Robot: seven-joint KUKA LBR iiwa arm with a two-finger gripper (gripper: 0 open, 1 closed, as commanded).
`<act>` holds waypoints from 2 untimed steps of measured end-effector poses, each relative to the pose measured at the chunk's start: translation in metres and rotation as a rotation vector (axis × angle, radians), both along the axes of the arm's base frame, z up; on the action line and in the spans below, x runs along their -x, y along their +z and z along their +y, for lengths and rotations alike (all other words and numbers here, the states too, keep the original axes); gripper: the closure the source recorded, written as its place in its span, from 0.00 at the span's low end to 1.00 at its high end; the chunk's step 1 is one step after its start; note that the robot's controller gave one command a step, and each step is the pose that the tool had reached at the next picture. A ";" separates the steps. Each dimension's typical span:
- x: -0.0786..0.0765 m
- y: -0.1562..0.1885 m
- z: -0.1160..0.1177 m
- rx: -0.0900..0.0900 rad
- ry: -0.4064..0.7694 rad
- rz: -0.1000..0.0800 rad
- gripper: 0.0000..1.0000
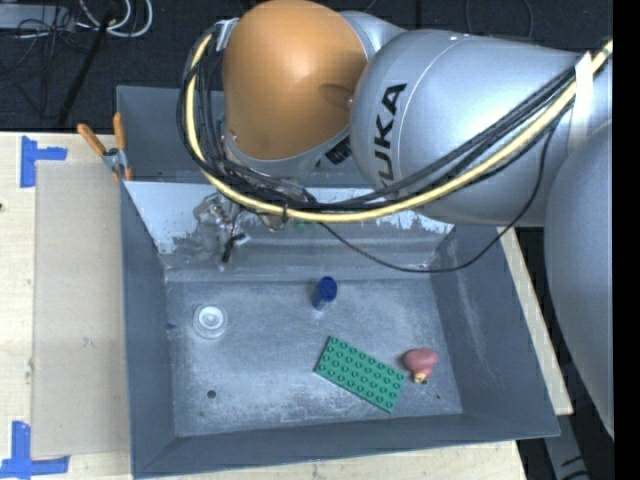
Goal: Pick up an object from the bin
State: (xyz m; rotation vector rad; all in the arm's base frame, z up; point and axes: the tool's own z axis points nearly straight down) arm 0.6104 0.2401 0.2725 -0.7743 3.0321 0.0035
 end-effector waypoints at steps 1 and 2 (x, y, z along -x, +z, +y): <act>0.004 -0.099 -0.001 0.007 0.195 0.017 1.00; 0.014 -0.051 -0.008 0.004 0.188 0.005 1.00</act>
Offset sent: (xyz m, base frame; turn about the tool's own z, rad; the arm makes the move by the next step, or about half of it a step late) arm -0.0021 -0.0014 -0.0946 -0.1949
